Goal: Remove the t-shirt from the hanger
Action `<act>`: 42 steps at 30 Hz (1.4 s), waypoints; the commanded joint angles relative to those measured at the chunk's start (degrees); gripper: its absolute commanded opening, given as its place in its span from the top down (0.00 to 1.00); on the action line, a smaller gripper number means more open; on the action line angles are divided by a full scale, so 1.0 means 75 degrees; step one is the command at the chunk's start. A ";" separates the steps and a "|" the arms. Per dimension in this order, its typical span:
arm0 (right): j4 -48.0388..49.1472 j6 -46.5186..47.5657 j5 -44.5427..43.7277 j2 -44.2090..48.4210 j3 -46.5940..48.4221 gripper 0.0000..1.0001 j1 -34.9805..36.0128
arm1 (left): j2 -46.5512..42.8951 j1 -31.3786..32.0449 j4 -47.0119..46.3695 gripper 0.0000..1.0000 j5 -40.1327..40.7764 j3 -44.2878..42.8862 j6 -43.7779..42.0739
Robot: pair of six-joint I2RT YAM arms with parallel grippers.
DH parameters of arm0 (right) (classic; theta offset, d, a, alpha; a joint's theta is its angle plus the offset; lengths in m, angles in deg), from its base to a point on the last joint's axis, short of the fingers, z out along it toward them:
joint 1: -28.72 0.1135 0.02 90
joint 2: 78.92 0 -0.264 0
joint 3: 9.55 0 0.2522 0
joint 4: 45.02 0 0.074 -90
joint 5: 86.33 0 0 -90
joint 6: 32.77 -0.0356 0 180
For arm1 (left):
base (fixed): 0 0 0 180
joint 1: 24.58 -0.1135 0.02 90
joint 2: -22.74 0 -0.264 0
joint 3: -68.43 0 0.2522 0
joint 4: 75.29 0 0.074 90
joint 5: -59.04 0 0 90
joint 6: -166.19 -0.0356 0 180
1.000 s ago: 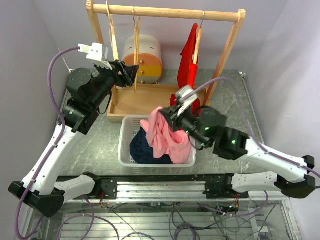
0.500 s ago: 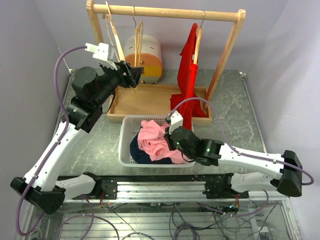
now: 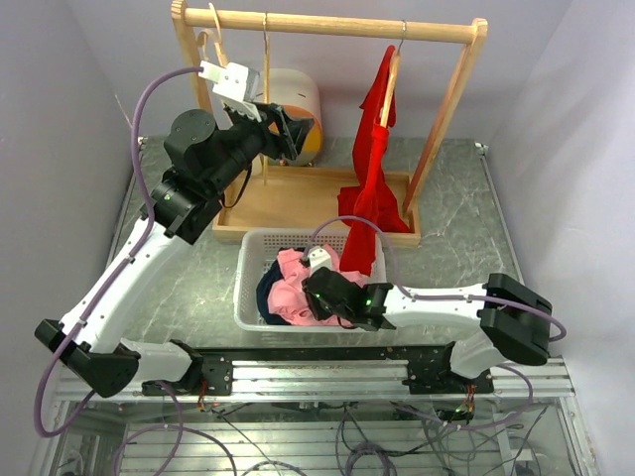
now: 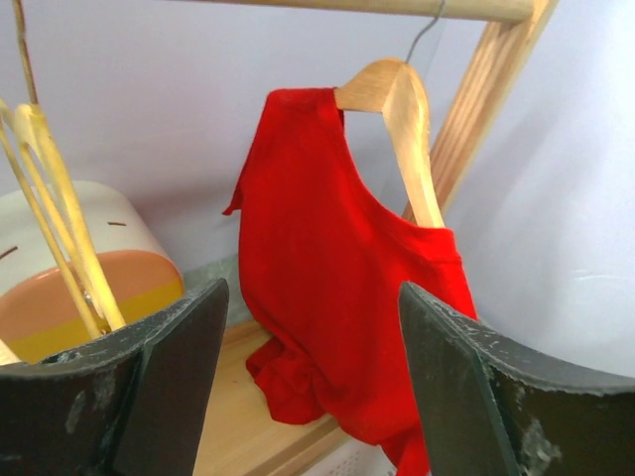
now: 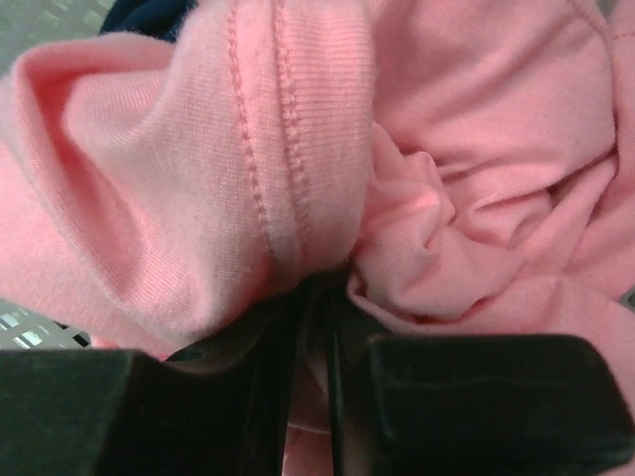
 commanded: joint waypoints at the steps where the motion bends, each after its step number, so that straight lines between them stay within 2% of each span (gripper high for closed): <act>1: -0.0870 -0.0098 0.0005 -0.0054 0.0235 0.78 0.0263 | 0.0238 0.0029 0.0115 0.20 0.0298 -0.0636 -0.0305; 7: -0.2686 0.0390 -0.1491 0.0881 0.1561 0.58 0.0854 | 0.0772 0.0029 0.0209 0.20 0.0060 -0.1344 -0.0345; 10: -0.3439 0.0535 -0.2263 0.1222 0.2336 0.42 0.1268 | 0.1068 0.0039 0.0355 0.19 -0.0023 -0.1769 -0.0412; 14: -0.4229 0.0571 -0.3110 0.1528 0.3180 0.39 0.1835 | 0.1308 0.0041 0.0579 0.18 0.0097 -0.2284 -0.0600; 21: -0.4596 0.0813 -0.4341 0.2229 0.3874 0.43 0.2352 | 0.1677 0.0041 0.0654 0.17 0.0048 -0.2701 -0.0717; 28: -0.3788 0.0825 -0.6611 0.3994 0.3341 0.68 0.2383 | 0.2717 0.0380 0.1096 0.17 -0.0286 -0.3930 -0.1097; 32: -0.3043 0.0835 -0.7636 0.5138 0.2624 0.75 0.2383 | 0.3519 0.0815 0.1435 0.15 -0.0050 -0.4960 -0.1477; 35: -0.3815 -0.0048 -0.8172 0.5514 0.2428 0.75 0.2384 | 0.3966 0.1196 0.1484 0.12 0.0235 -0.5404 -0.1720; 42: -0.6358 -0.2451 -0.8226 0.5013 0.2853 0.71 0.2380 | 0.4685 0.1497 0.0435 0.09 0.1625 -0.5489 -0.1604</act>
